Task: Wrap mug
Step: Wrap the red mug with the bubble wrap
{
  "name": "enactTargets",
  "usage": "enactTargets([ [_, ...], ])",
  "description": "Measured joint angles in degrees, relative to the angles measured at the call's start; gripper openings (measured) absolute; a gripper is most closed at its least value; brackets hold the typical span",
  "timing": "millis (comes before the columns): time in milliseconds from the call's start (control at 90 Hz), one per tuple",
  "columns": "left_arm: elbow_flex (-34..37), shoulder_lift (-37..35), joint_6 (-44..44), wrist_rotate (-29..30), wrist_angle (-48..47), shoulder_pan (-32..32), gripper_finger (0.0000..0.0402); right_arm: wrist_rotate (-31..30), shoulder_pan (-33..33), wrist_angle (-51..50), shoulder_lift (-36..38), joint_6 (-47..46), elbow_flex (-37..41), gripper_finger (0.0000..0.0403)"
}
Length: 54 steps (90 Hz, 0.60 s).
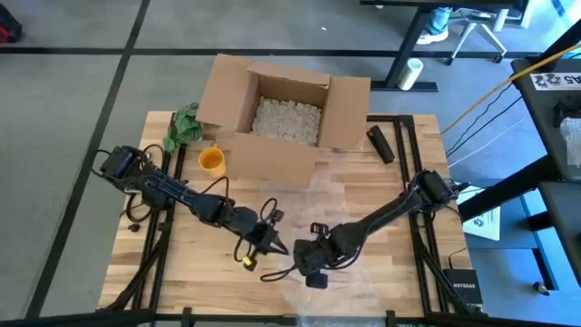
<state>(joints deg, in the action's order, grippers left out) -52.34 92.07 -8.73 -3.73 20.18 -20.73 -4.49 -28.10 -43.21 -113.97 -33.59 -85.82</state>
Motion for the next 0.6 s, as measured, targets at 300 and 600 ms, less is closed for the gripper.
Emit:
enactTargets([
  [300, -0.5, 0.2, -0.8, -1.7, -0.1, 0.0, 0.0, -1.6, 0.0, -0.1, 0.0, 0.7, -0.7, 0.0001],
  [600, -0.6, 1.4, -0.3, -2.3, -0.5, 0.0, 0.0, -3.5, 0.0, -4.2, 0.0, 3.1, -5.7, 0.0001],
])
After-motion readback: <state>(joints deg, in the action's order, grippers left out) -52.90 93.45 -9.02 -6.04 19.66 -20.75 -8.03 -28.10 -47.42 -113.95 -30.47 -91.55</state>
